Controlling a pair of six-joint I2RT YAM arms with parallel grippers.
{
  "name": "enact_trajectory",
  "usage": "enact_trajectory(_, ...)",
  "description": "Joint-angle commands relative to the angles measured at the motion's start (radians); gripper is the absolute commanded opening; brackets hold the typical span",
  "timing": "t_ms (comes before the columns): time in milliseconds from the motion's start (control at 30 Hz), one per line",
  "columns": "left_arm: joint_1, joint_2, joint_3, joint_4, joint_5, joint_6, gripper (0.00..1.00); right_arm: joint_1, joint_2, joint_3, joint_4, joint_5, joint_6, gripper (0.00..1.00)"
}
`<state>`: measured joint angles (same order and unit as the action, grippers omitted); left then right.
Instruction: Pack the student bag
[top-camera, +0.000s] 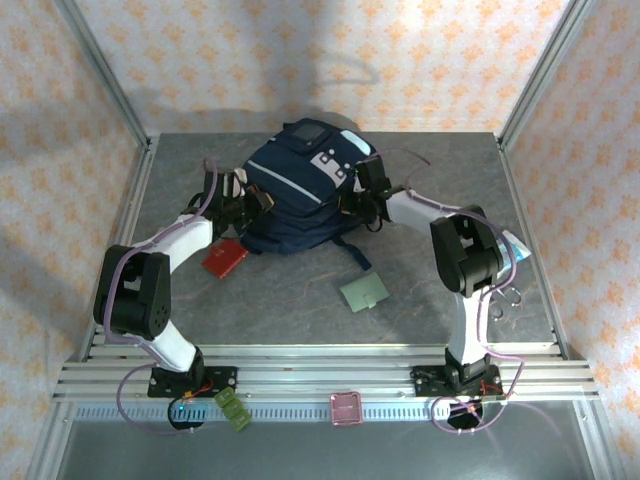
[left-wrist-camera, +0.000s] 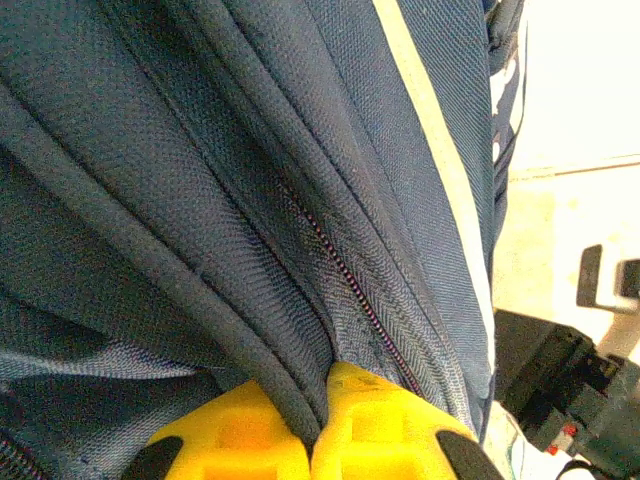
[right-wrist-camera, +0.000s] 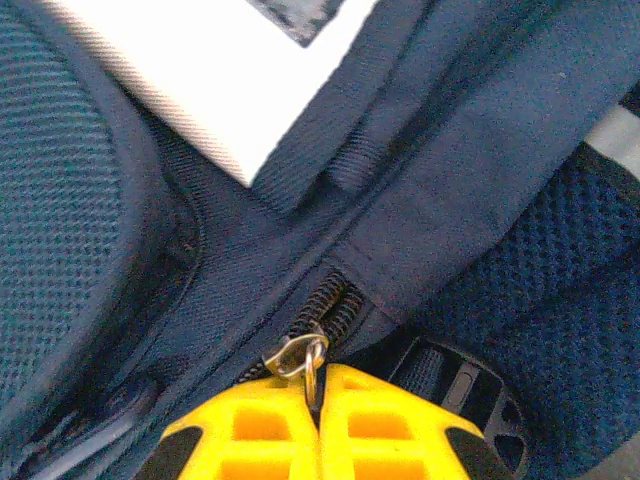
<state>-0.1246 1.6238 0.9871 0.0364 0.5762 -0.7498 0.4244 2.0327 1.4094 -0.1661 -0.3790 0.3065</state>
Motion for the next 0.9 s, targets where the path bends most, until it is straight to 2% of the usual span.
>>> enact_trajectory(0, 0.040, -0.026, 0.001, 0.021, -0.029, 0.036, 0.00, -0.083, 0.049, 0.038, -0.094, 0.180, 0.112, 0.01)
enact_trajectory(133, 0.039, -0.029, 0.001, 0.017, -0.016, 0.044, 0.00, -0.082, -0.054, -0.040, -0.026, 0.180, 0.140, 0.40)
enact_trajectory(200, 0.039, -0.029, 0.010, -0.004, -0.015, 0.060, 0.00, -0.084, -0.119, -0.079, 0.019, 0.186, 0.146, 0.49)
enact_trajectory(267, 0.037, -0.028, 0.016, -0.021, -0.017, 0.074, 0.00, -0.091, -0.142, -0.063, 0.025, 0.190, 0.145, 0.55)
enact_trajectory(433, 0.028, -0.021, 0.017, -0.036, -0.019, 0.096, 0.00, -0.115, -0.011, 0.130, -0.040, 0.218, 0.118, 0.56)
enact_trajectory(600, -0.009, 0.018, 0.052, -0.073, -0.009, 0.130, 0.00, -0.114, 0.177, 0.378, -0.083, 0.177, 0.106, 0.45)
enact_trajectory(733, -0.044, 0.058, 0.111, -0.121, -0.028, 0.158, 0.00, -0.116, 0.329, 0.566, -0.222, 0.199, 0.114, 0.36)
enact_trajectory(800, -0.052, 0.077, 0.141, -0.141, -0.044, 0.199, 0.00, -0.116, 0.350, 0.565, -0.270, 0.240, 0.126, 0.29)
enact_trajectory(867, -0.053, 0.097, 0.169, -0.155, -0.057, 0.212, 0.00, -0.118, 0.325, 0.488, -0.294, 0.308, 0.138, 0.28)
